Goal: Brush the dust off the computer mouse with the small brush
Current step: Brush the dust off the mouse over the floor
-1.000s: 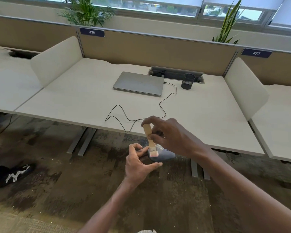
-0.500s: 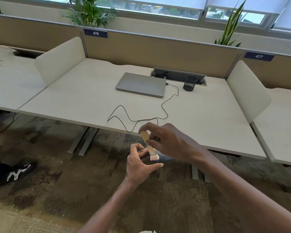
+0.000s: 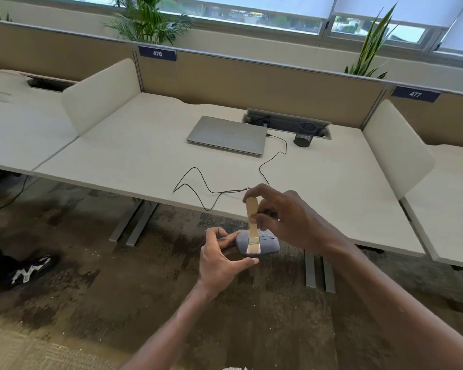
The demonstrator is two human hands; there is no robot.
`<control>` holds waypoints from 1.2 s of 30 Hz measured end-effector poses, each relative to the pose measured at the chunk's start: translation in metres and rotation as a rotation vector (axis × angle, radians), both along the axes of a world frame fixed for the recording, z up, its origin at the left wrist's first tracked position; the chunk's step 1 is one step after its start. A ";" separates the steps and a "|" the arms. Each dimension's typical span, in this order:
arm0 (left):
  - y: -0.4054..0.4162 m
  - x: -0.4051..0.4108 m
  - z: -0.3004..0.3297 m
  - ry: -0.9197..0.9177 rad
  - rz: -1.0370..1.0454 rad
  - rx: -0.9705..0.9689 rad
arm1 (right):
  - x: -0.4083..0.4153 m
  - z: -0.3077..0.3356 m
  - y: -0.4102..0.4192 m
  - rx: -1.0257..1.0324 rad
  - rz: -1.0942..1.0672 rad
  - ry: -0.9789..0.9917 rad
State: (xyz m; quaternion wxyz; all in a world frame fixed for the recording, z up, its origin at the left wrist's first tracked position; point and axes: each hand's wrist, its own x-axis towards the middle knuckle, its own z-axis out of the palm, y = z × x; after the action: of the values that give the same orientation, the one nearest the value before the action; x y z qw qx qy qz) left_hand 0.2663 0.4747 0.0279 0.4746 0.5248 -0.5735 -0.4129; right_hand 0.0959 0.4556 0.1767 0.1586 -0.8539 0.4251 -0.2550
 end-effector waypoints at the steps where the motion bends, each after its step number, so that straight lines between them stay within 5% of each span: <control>1: 0.000 0.000 0.000 0.000 -0.004 -0.001 | -0.001 -0.002 0.000 -0.001 -0.011 0.001; 12: 0.003 -0.001 -0.002 -0.014 -0.035 -0.010 | 0.005 -0.004 -0.024 0.056 -0.151 -0.143; 26: 0.017 0.008 -0.022 -0.025 -0.074 0.049 | 0.009 -0.035 -0.044 0.196 -0.323 -0.072; 36: 0.013 0.020 -0.022 -0.052 -0.025 0.039 | -0.002 -0.041 -0.034 0.267 -0.304 -0.295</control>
State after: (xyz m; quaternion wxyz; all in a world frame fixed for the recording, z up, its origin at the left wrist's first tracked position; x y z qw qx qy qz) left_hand 0.2862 0.4872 0.0056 0.4440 0.5374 -0.5840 -0.4158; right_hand 0.0943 0.4217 0.1355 0.2900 -0.7053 0.5507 -0.3393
